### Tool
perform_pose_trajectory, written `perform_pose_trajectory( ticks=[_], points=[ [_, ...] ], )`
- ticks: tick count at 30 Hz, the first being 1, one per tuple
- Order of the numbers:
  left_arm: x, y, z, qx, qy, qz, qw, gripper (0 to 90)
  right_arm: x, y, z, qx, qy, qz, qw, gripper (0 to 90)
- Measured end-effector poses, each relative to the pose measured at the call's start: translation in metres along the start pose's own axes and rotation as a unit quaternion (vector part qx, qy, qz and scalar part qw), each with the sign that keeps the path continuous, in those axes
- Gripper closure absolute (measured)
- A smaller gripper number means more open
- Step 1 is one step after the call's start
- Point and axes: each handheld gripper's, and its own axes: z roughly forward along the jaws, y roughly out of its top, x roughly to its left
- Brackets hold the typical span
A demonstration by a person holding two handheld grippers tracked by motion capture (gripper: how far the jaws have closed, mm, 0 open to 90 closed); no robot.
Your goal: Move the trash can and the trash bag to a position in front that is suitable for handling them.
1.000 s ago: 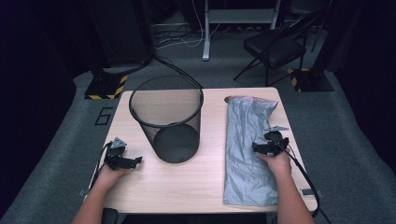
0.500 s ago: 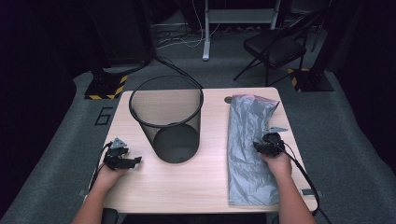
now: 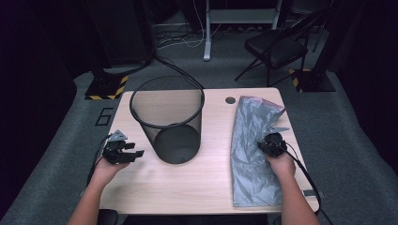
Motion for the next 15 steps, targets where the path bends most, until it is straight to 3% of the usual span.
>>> perform_pose_trajectory(
  ticks=[4,8,15],
  points=[
    [-0.004,0.022,-0.02,-0.019,0.005,0.009,0.9998,36.6,-0.001,0.0,0.0,0.002,0.003,0.001,1.0,88.2],
    [-0.004,0.041,-0.04,-0.044,0.009,-0.002,0.999,36.1,-0.001,0.0,0.0,0.002,0.003,0.001,1.0,88.2],
    [-0.001,0.063,-0.063,-0.064,0.007,-0.015,0.9978,32.9,-0.001,0.0,-0.001,0.004,0.002,0.005,1.0,88.1]
  ],
)
